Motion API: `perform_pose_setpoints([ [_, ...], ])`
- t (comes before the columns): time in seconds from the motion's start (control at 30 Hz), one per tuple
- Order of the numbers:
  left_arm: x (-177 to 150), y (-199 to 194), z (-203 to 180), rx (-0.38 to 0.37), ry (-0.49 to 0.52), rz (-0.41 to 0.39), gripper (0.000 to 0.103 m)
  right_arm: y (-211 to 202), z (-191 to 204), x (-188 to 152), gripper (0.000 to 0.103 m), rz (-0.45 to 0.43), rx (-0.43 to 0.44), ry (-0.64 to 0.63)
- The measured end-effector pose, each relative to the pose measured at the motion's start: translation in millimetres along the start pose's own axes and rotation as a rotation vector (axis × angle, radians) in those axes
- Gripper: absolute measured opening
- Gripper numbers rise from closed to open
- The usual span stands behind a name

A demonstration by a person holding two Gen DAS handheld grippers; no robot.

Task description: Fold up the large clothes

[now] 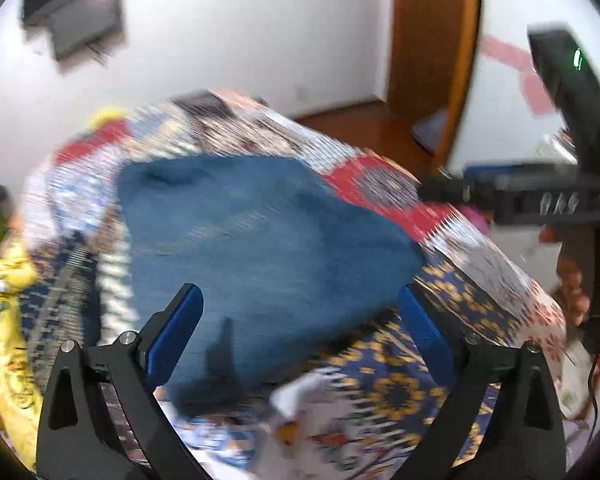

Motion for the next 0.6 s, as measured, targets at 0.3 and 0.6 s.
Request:
perform_pose_setpoints([
  [0.3, -11, 39, 92, 0.189, -0.18, 0.118, 0.1, 59, 17, -10, 0.088, 0.084, 0.017, -0.027],
  [0.6, -69, 58, 95, 0.083, -0.242, 0.198, 0.101, 71, -27, -45, 0.099, 0.184, -0.002, 0.063],
])
Point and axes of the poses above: each gripper's, at about its wrist camera, not at the fingertips, and y roughly the way its jaws point, z to its left, x to its top, the point moved 7 cm from there along y, roughly the way its jaws point, and after that the axes turned 15 degrees about x, right-handed, at the moved point
